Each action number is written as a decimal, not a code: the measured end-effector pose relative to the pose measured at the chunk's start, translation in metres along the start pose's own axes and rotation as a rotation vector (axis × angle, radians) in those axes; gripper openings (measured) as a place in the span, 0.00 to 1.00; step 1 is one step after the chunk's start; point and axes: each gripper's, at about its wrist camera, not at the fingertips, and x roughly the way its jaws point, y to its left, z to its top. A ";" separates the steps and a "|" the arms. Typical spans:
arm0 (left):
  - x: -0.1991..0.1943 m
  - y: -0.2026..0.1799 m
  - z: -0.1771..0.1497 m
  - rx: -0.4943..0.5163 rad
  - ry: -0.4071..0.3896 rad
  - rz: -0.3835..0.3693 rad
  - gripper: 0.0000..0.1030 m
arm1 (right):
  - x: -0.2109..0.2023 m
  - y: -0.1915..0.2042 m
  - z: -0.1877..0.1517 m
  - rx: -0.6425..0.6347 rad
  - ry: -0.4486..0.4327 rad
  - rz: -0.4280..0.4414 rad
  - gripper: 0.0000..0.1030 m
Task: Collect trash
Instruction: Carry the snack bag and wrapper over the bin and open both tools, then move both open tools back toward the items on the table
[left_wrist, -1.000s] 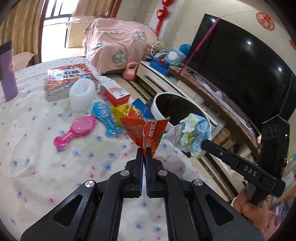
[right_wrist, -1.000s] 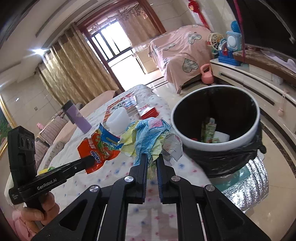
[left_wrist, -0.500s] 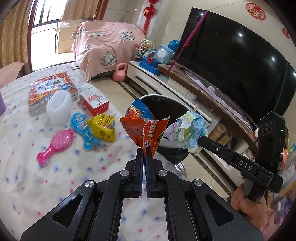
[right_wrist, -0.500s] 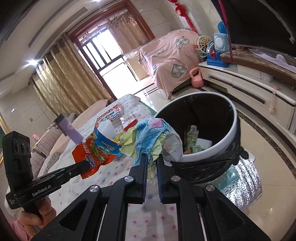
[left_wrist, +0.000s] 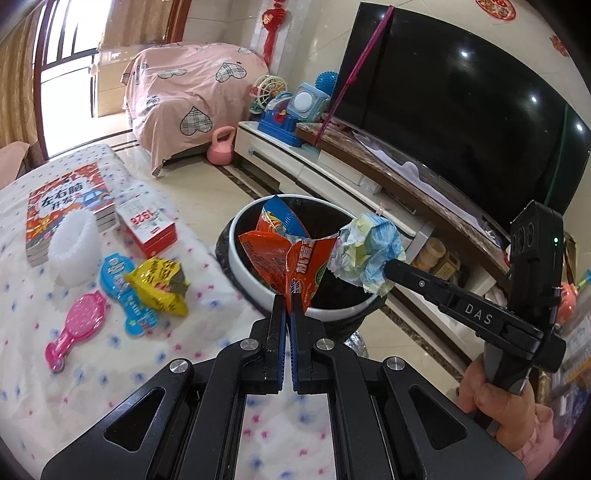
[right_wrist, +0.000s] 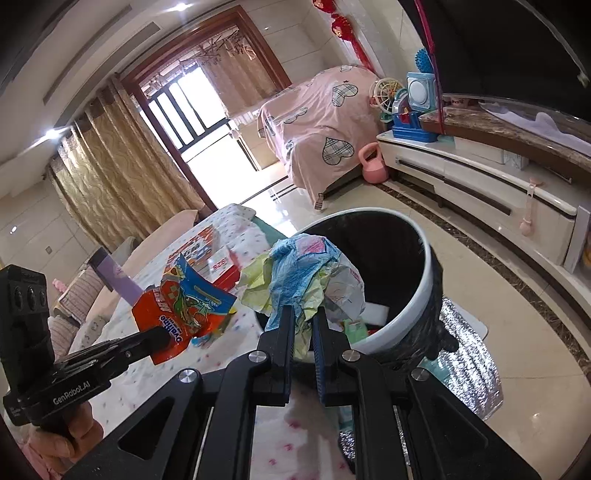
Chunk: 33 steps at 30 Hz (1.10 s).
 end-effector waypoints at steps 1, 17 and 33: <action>0.003 -0.001 0.001 0.003 0.002 0.001 0.02 | 0.001 -0.001 0.001 0.003 0.000 -0.002 0.09; 0.054 -0.005 0.019 0.020 0.073 0.014 0.02 | 0.025 -0.019 0.020 0.002 0.034 -0.040 0.09; 0.071 -0.002 0.027 0.001 0.087 0.023 0.31 | 0.049 -0.034 0.027 -0.008 0.100 -0.080 0.20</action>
